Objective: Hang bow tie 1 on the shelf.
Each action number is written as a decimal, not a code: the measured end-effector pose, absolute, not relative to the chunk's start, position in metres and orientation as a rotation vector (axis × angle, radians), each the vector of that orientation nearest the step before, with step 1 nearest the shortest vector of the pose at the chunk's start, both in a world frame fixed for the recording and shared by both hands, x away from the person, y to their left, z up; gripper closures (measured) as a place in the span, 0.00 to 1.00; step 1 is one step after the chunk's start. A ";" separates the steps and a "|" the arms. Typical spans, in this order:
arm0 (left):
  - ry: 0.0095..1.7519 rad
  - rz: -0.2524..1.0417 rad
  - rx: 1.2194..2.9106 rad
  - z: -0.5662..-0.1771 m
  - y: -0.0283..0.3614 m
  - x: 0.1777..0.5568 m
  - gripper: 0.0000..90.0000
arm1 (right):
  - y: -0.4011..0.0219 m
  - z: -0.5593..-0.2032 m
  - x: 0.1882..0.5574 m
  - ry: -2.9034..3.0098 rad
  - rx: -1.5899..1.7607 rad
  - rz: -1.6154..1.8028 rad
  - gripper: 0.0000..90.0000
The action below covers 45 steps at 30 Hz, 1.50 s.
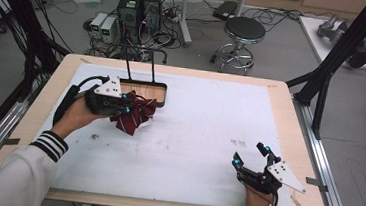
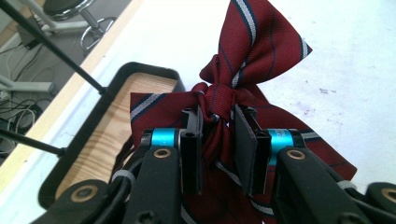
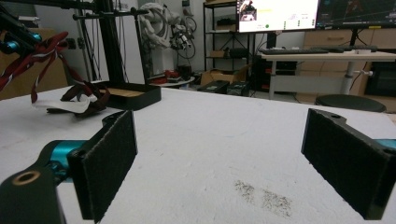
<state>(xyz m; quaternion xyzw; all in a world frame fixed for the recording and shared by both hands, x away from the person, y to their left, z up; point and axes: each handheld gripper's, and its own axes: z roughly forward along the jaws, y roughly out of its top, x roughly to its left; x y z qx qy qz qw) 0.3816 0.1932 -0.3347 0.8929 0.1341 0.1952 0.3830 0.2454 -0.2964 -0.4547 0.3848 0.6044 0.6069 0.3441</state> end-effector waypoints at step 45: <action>0.491 0.759 2.108 -0.268 0.250 0.407 0.81 | -0.297 -0.455 0.246 1.572 0.995 1.573 0.11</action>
